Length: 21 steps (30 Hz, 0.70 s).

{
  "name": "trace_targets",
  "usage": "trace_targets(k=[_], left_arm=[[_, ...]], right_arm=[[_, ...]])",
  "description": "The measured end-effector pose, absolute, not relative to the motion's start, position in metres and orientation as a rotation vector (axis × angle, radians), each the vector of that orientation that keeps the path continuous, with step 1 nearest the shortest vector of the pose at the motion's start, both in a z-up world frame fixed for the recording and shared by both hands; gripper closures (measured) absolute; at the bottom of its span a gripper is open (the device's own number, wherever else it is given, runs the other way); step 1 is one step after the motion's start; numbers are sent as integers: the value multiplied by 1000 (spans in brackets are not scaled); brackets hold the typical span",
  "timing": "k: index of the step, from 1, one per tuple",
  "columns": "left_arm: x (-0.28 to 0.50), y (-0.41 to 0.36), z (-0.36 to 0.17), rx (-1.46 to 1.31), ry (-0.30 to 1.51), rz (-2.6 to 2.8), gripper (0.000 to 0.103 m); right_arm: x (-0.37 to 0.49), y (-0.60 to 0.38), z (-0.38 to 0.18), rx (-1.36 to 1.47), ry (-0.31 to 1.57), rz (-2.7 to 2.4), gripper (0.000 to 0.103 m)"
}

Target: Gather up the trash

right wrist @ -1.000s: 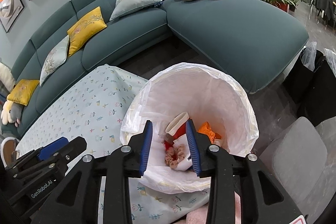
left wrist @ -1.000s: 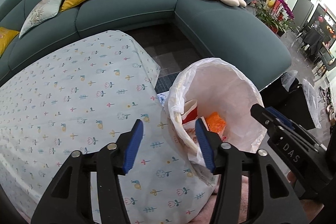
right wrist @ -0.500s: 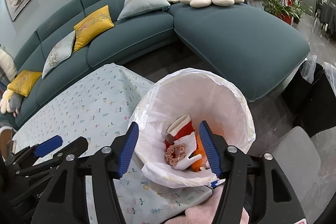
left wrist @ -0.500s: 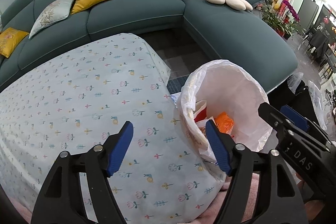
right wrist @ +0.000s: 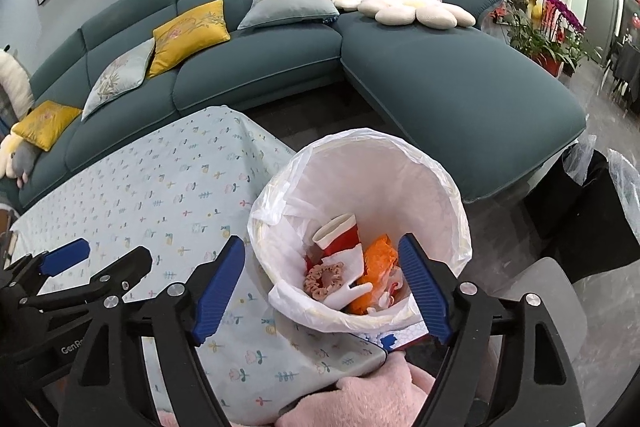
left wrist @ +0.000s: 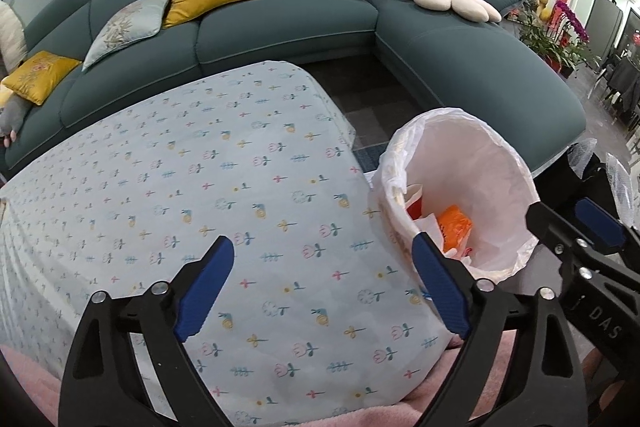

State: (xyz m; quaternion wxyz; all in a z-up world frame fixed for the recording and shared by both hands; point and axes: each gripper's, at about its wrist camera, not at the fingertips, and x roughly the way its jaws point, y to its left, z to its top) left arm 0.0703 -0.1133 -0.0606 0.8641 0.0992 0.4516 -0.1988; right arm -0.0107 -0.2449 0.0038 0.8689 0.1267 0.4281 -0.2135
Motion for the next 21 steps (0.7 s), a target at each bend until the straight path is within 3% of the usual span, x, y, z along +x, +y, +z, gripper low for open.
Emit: trace_targets(k=[10, 12, 21], left_arm=[[63, -95, -69, 216, 955, -376, 12], [61, -93, -72, 218, 959, -370, 12], [58, -84, -79, 223, 952, -342, 12]], right_arm=[[-20, -231, -3, 202, 919, -454, 16], [-22, -226, -6, 185, 922, -449, 6], [-28, -213, -19, 161, 917, -438, 7]])
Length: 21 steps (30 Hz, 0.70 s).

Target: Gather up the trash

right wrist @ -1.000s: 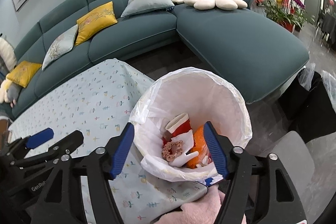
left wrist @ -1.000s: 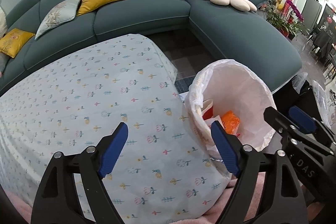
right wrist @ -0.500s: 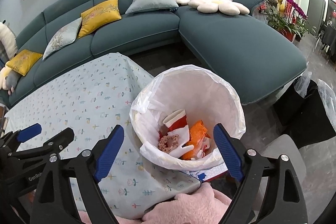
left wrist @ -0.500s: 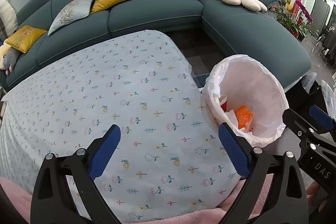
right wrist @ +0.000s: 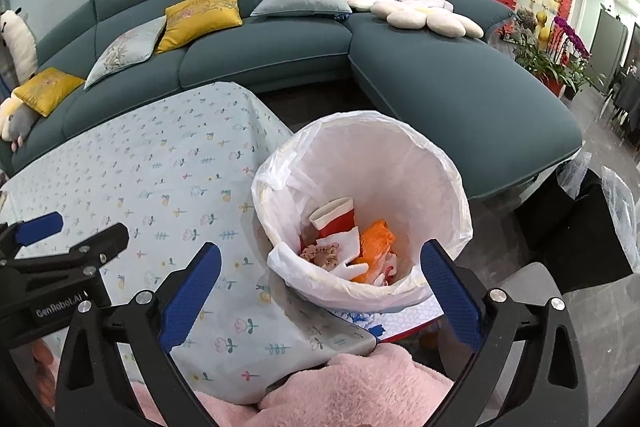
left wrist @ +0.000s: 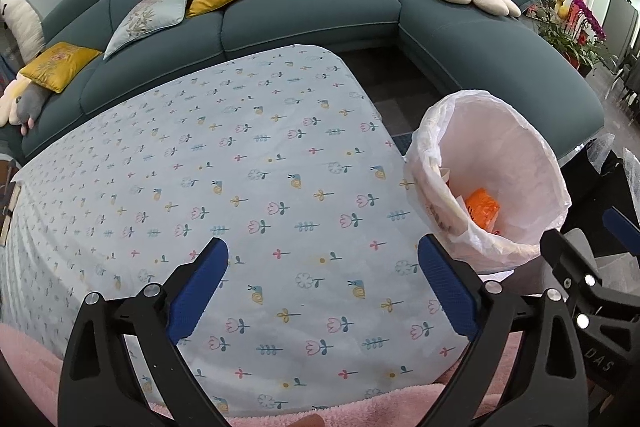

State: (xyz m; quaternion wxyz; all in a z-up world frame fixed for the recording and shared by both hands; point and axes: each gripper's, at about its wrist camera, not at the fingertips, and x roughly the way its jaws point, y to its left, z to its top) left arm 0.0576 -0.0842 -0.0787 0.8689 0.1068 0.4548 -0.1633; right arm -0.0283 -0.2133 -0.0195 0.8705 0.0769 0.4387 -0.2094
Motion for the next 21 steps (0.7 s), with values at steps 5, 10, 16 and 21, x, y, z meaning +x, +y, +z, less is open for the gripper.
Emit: trace_targets(k=[5, 10, 16, 21], left_arm=[[56, -82, -80, 215, 937, -321, 12], [56, -82, -82, 220, 924, -310, 12], [53, -85, -85, 226, 905, -301, 12], [52, -87, -86, 239, 896, -297, 12]], right_arm=[[-29, -215, -23, 165, 917, -451, 7], [-29, -219, -29, 180, 928, -460, 7], [-28, -217, -32, 167, 929, -473, 7], [-29, -217, -33, 167, 926, -476, 7]])
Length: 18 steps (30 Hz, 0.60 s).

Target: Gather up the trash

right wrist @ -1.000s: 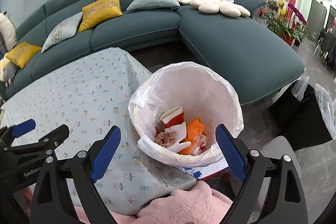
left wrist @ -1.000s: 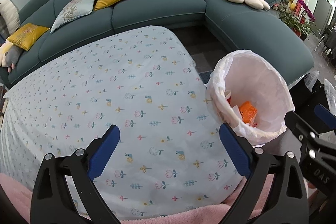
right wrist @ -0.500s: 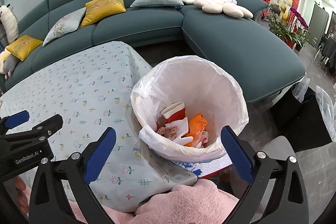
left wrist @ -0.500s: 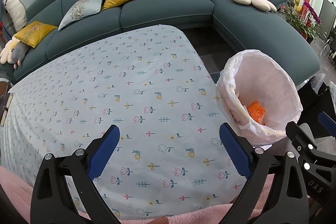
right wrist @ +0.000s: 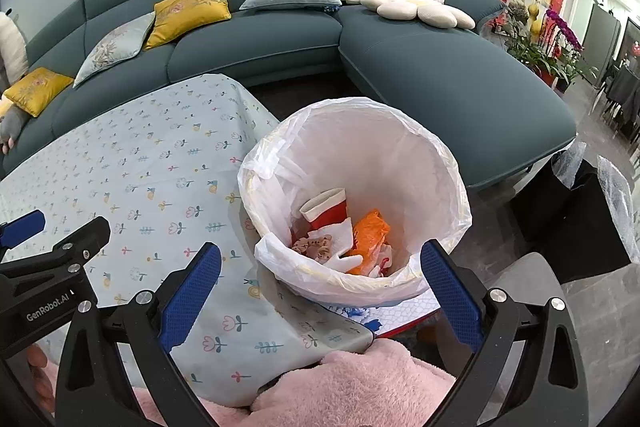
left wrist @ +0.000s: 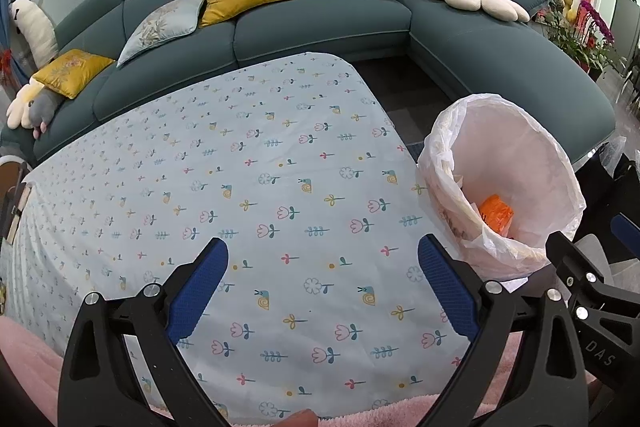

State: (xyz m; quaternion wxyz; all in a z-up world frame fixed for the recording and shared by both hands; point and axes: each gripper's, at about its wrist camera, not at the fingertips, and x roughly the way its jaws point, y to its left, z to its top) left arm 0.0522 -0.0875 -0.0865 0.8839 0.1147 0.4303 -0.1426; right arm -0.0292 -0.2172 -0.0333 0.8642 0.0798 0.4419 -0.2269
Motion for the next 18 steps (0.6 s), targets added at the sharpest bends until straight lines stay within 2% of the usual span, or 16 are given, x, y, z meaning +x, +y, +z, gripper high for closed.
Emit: trace_targets(k=[18], left_arm=[[47, -90, -82, 236, 871, -309, 12]], right_arm=[[-31, -217, -34, 161, 923, -478, 7]])
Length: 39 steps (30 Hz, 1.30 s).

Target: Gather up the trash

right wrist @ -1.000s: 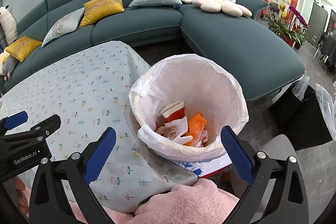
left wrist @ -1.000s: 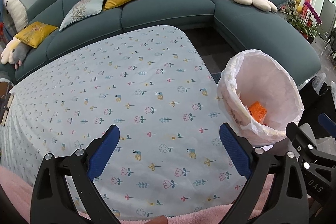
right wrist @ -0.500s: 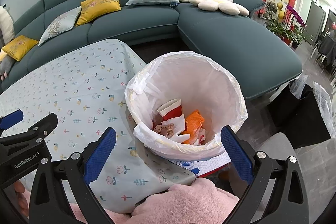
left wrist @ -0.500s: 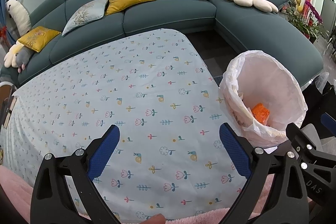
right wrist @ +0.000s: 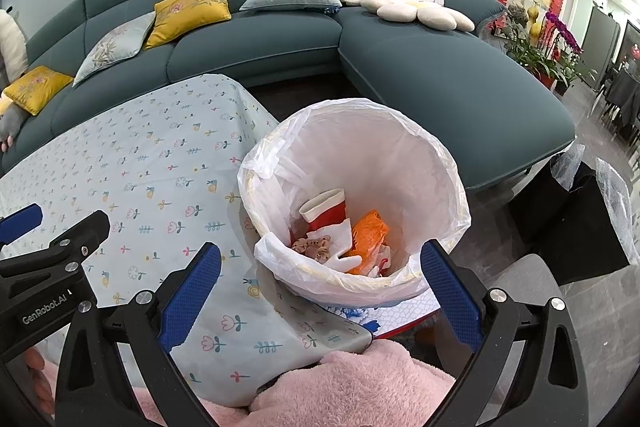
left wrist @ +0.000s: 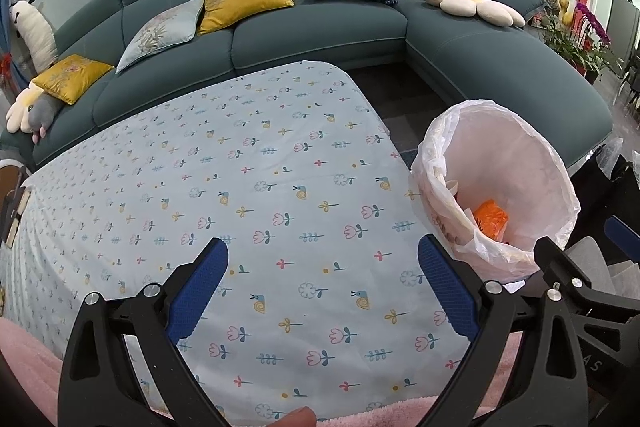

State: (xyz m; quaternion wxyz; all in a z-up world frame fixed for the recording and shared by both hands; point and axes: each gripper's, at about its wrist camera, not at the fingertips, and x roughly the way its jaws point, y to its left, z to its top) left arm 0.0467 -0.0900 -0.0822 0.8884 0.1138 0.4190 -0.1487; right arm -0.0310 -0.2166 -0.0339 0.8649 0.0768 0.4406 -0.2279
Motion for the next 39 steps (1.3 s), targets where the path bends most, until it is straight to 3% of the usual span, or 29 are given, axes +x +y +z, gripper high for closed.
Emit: trace_targets(k=[39], left_arm=[[52, -93, -90, 245, 915, -266, 12]], right_arm=[[-32, -219, -34, 159, 932, -483, 7]])
